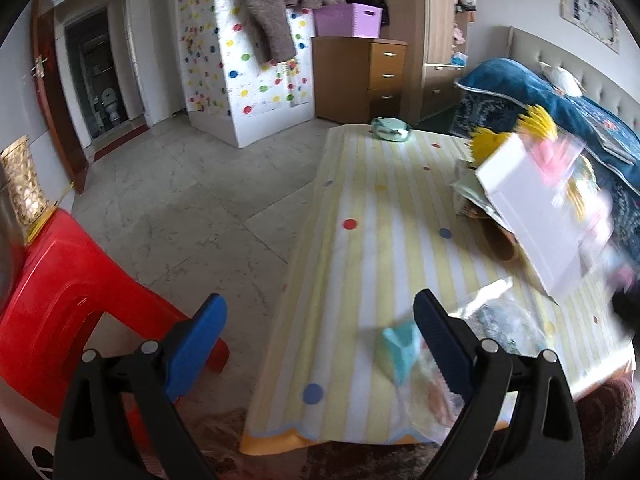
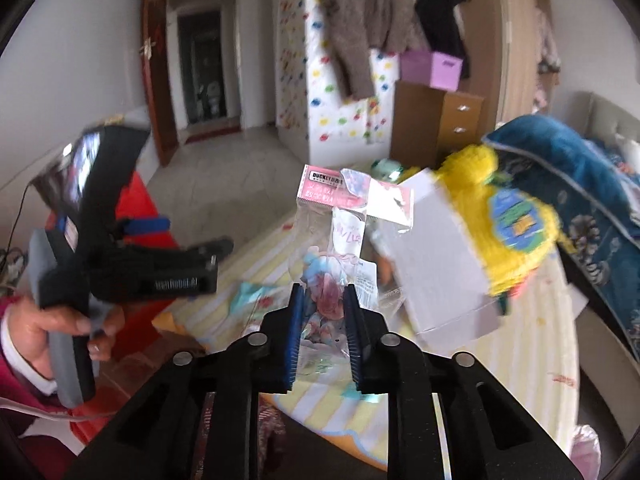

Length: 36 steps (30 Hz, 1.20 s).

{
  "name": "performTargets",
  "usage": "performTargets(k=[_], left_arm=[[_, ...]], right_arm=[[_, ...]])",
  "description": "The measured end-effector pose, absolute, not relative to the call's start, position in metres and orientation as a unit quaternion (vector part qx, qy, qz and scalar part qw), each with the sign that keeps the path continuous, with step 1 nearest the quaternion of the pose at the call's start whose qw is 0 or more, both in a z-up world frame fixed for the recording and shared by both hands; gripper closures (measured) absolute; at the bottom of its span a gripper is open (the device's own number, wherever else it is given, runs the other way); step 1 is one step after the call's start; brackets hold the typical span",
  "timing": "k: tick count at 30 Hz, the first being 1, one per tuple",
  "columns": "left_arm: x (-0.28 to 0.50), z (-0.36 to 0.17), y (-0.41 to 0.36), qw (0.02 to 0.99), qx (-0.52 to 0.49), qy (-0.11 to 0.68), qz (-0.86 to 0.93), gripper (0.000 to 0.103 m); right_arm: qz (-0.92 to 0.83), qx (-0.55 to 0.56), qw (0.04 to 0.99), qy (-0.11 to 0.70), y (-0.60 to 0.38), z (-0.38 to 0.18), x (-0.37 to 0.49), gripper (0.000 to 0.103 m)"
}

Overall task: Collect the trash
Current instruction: 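Grasp the doll toy package with the right tool while the left tool grasps the clear bag, then carry both packages to the wastebasket and open both tools over it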

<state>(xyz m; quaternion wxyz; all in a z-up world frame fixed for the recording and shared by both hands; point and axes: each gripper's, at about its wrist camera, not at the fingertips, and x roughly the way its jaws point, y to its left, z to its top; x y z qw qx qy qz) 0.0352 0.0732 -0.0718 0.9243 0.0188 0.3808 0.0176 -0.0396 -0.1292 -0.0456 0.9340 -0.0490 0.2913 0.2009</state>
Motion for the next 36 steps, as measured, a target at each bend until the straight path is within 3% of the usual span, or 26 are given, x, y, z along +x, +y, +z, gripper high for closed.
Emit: performTargets(k=[9, 20, 30, 33, 36], left_arm=[[0.028, -0.091, 0.020, 0.902, 0.047, 0.419, -0.092, 0.011], [0.015, -0.118, -0.015, 0.872, 0.113, 0.457, -0.136, 0.011], [0.046, -0.122, 0.002, 0.879, 0.077, 0.456, -0.114, 0.011], [0.049, -0.121, -0.003, 0.878, 0.081, 0.457, -0.116, 0.015], [0.045, -0.119, -0.008, 0.880, 0.086, 0.451, -0.120, 0.029]], right_arm=[[0.089, -0.049, 0.954, 0.282, -0.180, -0.034, -0.053, 0.088], [0.071, -0.032, 0.952, 0.297, -0.215, -0.044, -0.055, 0.088], [0.071, -0.028, 0.949, 0.305, -0.213, -0.051, -0.050, 0.087], [0.070, -0.026, 0.948, 0.309, -0.215, -0.053, -0.047, 0.088], [0.070, -0.025, 0.947, 0.312, -0.215, -0.054, -0.046, 0.087]])
